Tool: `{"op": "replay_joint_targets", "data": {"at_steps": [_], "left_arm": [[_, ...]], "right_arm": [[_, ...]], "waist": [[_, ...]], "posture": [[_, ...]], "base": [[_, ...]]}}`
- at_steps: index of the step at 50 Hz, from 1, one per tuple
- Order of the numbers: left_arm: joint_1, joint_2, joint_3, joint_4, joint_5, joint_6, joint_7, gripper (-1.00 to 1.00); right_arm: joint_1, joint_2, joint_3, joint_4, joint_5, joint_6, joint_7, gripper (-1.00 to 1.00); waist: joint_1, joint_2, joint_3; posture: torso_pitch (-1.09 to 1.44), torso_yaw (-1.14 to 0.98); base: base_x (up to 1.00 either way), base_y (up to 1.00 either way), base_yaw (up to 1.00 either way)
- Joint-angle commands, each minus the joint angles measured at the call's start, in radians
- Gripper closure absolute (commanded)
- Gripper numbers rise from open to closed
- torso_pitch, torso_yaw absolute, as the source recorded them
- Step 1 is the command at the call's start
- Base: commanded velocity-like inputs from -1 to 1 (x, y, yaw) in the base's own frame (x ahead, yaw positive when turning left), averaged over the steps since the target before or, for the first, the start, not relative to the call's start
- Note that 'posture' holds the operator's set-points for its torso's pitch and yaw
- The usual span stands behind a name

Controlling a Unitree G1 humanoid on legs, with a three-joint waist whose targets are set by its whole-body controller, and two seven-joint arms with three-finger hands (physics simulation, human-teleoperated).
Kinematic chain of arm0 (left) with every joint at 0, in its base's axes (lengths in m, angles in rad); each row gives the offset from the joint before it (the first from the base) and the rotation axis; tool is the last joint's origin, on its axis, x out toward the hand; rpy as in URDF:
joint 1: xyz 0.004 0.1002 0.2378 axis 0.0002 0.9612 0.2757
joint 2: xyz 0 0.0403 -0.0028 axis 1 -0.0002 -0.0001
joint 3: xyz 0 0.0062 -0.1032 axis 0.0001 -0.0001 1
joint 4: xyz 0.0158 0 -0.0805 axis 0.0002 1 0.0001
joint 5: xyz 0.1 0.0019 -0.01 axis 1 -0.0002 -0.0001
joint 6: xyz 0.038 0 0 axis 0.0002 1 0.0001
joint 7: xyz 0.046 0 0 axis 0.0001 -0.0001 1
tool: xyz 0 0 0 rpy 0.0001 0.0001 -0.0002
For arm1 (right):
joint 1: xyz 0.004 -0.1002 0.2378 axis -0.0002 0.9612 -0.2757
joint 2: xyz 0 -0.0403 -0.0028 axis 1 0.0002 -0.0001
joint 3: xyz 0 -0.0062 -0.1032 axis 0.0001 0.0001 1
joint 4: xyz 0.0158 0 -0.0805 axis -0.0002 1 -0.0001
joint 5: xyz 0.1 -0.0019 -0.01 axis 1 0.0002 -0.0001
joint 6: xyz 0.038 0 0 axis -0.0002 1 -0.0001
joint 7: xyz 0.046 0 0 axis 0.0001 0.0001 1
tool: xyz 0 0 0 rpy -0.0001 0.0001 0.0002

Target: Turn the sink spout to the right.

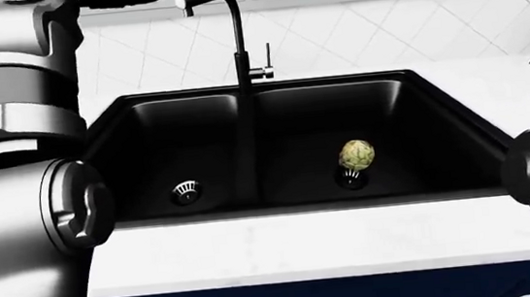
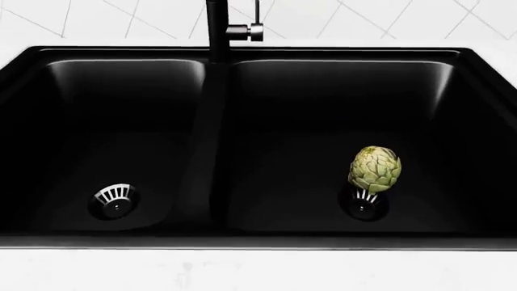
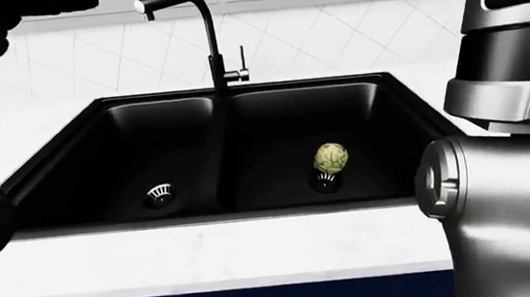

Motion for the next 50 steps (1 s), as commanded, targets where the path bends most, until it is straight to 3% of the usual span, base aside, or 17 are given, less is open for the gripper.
{"op": "replay_joint_targets", "data": {"at_steps": [1, 9, 21, 33, 50], "left_arm": [[-0.043, -0.015, 0.009, -0.011, -0.018, -0.041, -0.003, -1.0], [-0.036, -0.086, 0.01, 0.058, -0.042, -0.076, 0.025, -1.0], [-0.011, -0.092, 0.028, 0.119, -0.048, -0.105, 0.081, -1.0], [0.029, -0.15, 0.04, 0.142, -0.055, -0.123, 0.081, -1.0], [0.022, -0.207, 0.033, 0.143, -0.051, -0.133, 0.086, -1.0]], "right_arm": [[-0.039, -0.01, -0.001, -0.026, -0.003, -0.018, -0.003, -1.0], [-0.041, -0.015, -0.001, -0.06, -0.013, -0.005, 0.012, -1.0], [-0.043, -0.023, 0.0, -0.075, -0.021, 0.009, 0.022, -1.0], [-0.027, -0.03, -0.008, -0.101, -0.024, 0.024, 0.032, -1.0], [-0.043, -0.04, 0.003, -0.111, -0.049, 0.043, 0.057, -1.0]], "waist": [[0.0, 0.0, -0.019], [0.002, -0.006, -0.022], [-0.002, -0.001, -0.041], [-0.002, -0.002, -0.067], [-0.007, -0.007, -0.061]], "posture": [[-0.25, 0.0], [-0.25, 0.0], [-0.25, 0.0], [-0.25, 0.0], [-0.25, 0.0]], "base": [[0.0, 0.0, 0.0], [0.0, 0.0, 0.0], [0.0, 0.0, 0.0], [0.0, 0.0, 0.0], [0.0, 0.0, 0.0]]}}
